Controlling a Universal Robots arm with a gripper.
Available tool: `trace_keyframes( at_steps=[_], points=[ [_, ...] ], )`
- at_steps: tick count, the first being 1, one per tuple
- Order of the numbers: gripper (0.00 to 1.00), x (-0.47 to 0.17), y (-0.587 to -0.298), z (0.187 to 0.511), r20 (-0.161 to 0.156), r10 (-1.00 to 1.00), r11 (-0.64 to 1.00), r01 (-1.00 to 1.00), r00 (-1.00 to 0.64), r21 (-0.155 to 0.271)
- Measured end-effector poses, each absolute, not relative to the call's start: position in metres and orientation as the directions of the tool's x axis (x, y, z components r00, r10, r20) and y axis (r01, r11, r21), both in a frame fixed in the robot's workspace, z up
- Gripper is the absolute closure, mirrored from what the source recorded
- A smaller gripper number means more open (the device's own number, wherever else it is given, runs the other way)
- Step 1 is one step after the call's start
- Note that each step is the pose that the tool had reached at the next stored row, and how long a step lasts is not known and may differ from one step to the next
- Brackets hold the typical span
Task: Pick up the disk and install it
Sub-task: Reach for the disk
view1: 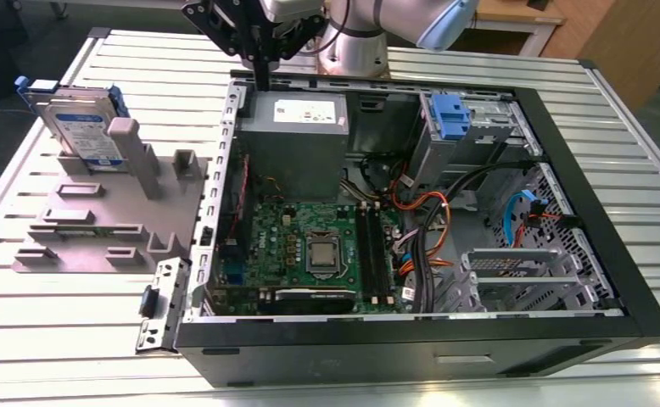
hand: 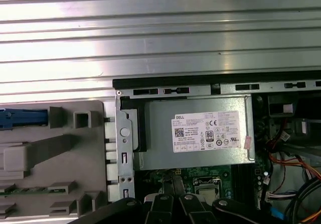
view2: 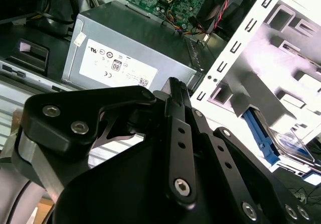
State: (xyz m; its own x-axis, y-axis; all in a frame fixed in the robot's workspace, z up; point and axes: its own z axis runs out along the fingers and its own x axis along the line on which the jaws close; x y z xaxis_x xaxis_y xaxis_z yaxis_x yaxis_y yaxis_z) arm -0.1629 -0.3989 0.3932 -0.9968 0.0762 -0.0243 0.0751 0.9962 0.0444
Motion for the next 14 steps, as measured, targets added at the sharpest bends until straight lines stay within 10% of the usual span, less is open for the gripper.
trace_keyframes(
  at_steps=[14],
  points=[
    [0.89,-0.1659,-0.3989,0.3932,-0.024,0.076,0.996,0.075,-0.997,0.044]
  ],
)
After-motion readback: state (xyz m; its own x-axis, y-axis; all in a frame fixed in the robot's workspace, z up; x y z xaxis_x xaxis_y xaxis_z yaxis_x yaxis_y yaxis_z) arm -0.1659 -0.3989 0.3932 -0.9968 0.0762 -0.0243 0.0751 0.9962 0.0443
